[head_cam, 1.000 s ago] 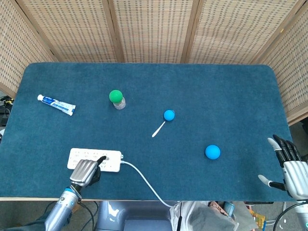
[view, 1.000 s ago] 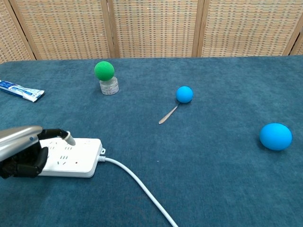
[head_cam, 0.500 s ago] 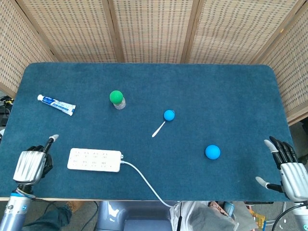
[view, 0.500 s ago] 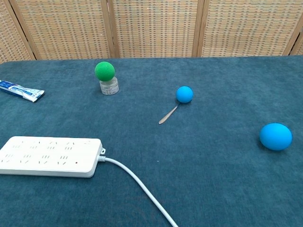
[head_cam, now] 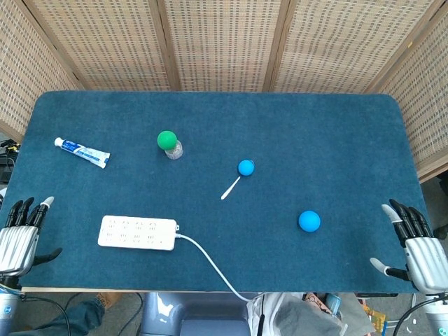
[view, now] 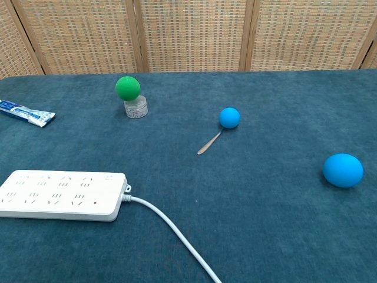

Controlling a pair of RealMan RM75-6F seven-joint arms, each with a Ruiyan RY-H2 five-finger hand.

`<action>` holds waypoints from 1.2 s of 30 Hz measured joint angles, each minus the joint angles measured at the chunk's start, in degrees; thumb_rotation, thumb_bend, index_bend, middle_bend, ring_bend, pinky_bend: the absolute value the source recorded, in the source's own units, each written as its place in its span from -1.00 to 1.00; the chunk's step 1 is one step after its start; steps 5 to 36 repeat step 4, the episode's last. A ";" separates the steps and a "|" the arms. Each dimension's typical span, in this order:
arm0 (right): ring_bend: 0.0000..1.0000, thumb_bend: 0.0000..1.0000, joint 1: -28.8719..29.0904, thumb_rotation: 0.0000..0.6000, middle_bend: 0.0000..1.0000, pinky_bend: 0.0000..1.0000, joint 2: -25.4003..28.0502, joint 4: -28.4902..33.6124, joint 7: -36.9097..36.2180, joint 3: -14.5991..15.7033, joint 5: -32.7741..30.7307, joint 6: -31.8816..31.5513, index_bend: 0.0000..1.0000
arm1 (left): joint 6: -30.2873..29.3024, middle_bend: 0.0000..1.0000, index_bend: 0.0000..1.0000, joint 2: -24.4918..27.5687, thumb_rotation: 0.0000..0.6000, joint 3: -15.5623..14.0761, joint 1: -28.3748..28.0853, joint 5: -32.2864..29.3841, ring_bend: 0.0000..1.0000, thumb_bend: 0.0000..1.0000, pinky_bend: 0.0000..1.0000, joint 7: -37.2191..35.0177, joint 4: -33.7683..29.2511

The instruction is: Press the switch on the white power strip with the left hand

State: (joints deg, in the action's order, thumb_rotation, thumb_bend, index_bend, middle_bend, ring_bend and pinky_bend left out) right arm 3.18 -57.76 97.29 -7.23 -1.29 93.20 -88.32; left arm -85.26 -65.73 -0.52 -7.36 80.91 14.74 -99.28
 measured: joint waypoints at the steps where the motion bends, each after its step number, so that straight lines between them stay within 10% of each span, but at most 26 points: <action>1: -1.00 -1.00 0.04 1.00 -1.00 -1.00 0.02 0.02 -0.03 -0.04 -0.14 0.11 -1.00 | 0.02 -1.00 -1.00 0.05 1.00 0.11 0.03 0.00 -1.00 -1.00 -1.00 -0.30 0.01; 36: -1.00 -1.00 0.04 1.00 -1.00 -1.00 0.00 0.08 0.16 -0.04 -0.11 0.12 -1.00 | -0.03 -1.00 -1.00 0.51 1.00 0.50 0.25 0.16 -1.00 -1.00 -1.00 -1.31 -0.14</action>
